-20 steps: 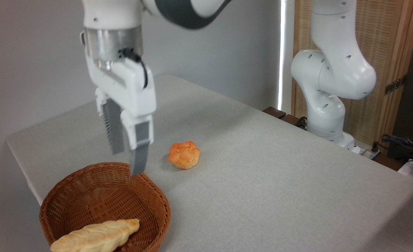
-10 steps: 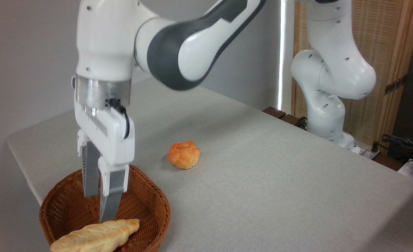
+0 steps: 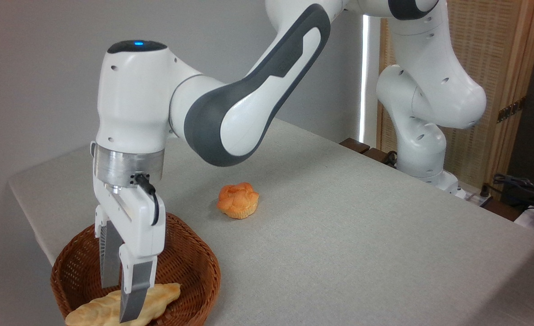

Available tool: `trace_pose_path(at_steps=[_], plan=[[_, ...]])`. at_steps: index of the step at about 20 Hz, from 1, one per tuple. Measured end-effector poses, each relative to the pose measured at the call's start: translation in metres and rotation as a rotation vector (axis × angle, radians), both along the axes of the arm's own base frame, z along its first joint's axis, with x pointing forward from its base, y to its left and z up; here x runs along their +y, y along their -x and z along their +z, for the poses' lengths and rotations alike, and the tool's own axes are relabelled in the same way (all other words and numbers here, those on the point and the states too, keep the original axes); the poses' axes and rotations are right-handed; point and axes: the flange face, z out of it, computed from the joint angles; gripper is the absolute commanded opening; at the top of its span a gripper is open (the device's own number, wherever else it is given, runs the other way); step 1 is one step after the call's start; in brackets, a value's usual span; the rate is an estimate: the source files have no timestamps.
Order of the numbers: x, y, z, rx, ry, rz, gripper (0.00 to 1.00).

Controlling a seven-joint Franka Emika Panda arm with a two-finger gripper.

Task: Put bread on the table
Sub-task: 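Close the gripper around the middle of the braided bread roll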

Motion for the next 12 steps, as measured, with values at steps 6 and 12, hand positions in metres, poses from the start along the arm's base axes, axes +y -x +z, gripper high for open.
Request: trace_pose_path(at_steps=[6,12], plan=[[-0.004,-0.004,-0.015,0.006,-0.046,-0.031,1.00],[-0.008,-0.005,-0.020,0.009,-0.080,-0.056,0.44]])
